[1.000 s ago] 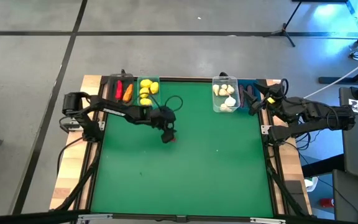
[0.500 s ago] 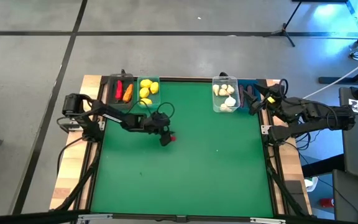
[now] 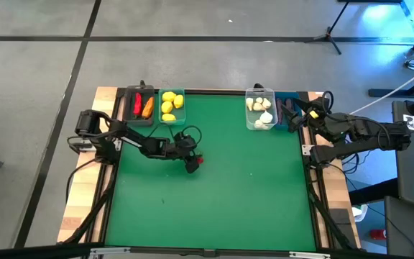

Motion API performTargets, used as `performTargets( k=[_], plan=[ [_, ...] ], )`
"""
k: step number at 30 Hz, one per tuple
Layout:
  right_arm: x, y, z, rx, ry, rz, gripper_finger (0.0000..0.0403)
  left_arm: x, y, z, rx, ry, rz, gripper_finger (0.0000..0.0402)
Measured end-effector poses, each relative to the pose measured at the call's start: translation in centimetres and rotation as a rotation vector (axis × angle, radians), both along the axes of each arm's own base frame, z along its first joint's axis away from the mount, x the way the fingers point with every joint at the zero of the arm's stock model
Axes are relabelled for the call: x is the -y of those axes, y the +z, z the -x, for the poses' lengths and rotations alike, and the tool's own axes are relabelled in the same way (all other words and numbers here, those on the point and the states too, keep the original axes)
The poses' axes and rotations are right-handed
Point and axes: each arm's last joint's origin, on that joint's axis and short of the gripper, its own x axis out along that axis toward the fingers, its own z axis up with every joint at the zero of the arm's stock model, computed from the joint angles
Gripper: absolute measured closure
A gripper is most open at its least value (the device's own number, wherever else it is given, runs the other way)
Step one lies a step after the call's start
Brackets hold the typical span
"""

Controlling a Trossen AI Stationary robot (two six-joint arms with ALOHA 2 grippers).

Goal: Sort produce into baskets
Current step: Put the green pepper into the black bin

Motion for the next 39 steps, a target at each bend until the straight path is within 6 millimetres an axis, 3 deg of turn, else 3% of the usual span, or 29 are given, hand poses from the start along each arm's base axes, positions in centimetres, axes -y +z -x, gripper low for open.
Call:
performTargets(
  k=[15,39],
  plan=[
    [0.0,0.0,0.0,0.015,-0.003,-0.015,0.0072,0.8,-0.9,0.2,-0.013,0.056,0.078,0.0157],
    [0.0,0.0,0.0,0.015,-0.004,-0.015,0.0072,0.3,-0.8,0.1,-0.053,-0.013,-0.057,0.0266]
  ],
)
